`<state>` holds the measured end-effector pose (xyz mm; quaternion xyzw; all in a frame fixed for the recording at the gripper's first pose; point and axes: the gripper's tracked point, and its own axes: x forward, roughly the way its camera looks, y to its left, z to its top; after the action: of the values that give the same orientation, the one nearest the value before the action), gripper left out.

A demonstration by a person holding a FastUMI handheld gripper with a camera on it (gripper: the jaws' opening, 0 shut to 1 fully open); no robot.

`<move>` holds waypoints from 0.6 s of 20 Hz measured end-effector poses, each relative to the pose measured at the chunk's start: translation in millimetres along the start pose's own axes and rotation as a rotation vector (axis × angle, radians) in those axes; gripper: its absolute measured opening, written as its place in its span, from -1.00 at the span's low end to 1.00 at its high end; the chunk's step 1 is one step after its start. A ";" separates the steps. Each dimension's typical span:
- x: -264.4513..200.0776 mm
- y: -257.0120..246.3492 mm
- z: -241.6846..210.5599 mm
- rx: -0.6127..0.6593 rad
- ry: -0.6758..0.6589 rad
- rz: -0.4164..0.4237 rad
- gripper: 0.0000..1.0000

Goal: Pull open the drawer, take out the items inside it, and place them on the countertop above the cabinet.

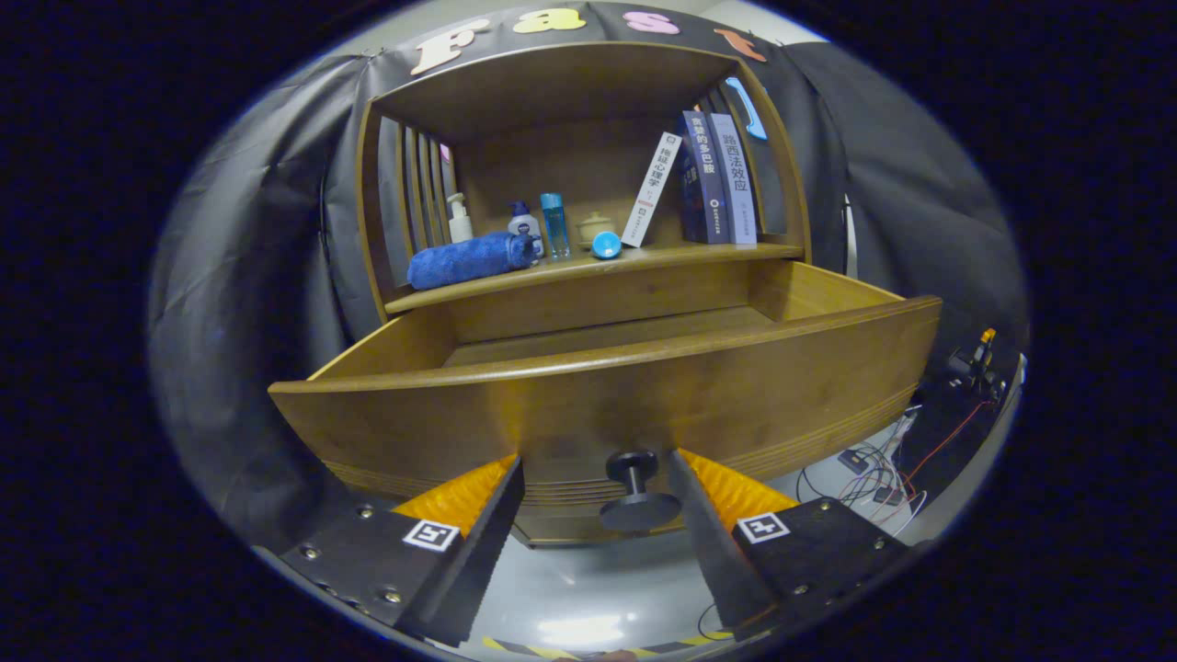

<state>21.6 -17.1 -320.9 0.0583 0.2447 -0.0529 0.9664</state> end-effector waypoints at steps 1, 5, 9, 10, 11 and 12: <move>1.8 -1.1 1.6 -0.005 0.002 0.003 0.88; 6.5 -5.1 4.6 -0.017 0.014 0.015 0.88; 11.3 -6.8 7.2 -0.013 0.012 0.018 0.88; 12.5 -7.0 7.6 -0.013 0.013 0.019 0.88; 14.3 -6.9 8.9 -0.013 0.014 0.019 0.88; 16.3 -7.3 10.1 -0.011 0.013 0.019 0.88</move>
<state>39.6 -26.9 -320.6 0.0557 0.2507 -0.0419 0.9656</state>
